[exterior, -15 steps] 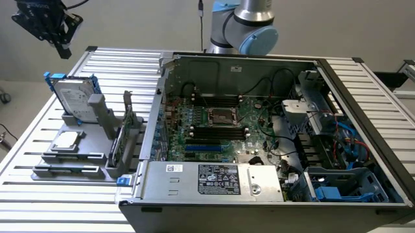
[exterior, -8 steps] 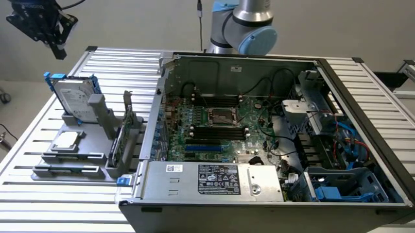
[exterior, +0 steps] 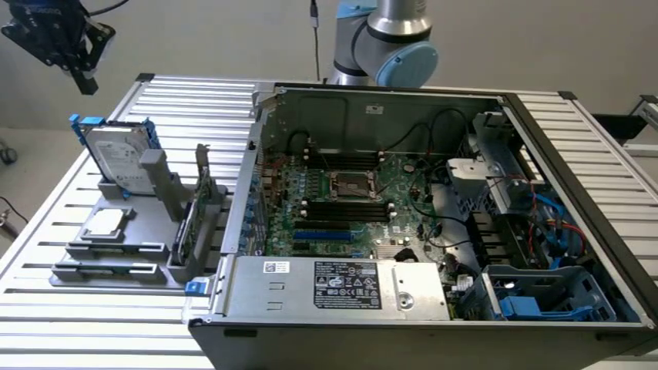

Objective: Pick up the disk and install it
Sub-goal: 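Reach for the disk, then pick up the disk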

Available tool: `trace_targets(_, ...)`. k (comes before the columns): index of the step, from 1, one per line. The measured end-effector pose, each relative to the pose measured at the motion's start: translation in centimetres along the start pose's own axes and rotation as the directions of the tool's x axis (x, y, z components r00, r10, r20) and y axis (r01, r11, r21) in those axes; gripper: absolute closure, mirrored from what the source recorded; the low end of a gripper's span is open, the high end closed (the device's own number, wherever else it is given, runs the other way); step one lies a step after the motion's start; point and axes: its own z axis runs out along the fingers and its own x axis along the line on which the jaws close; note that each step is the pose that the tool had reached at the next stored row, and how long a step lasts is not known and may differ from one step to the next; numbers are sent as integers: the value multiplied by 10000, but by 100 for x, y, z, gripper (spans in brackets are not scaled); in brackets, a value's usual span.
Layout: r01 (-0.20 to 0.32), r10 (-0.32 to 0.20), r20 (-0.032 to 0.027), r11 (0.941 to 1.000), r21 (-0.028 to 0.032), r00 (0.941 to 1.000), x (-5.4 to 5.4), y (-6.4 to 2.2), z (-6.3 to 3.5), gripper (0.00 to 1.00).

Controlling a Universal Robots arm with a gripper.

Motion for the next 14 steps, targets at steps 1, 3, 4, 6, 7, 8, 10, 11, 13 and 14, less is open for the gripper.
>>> trace_targets(1,0,0,0,10000,0,10000,0,0,0,89)
trace_targets(3,0,0,0,10000,0,10000,1,0,0,89)
trace_targets(4,0,0,0,10000,0,10000,1,0,0,89)
trace_targets(6,0,0,0,10000,0,10000,1,0,0,89)
trace_targets(7,0,0,-1,10000,0,10000,1,0,0,89)
trace_targets(8,0,0,0,10000,0,10000,1,0,0,89)
trace_targets(10,0,0,0,10000,0,10000,1,0,0,89)
trace_targets(11,0,0,0,10000,0,10000,1,0,0,89)
trace_targets(13,0,0,0,10000,0,10000,1,0,0,89)
trace_targets(14,0,0,-1,10000,0,10000,1,0,0,89)
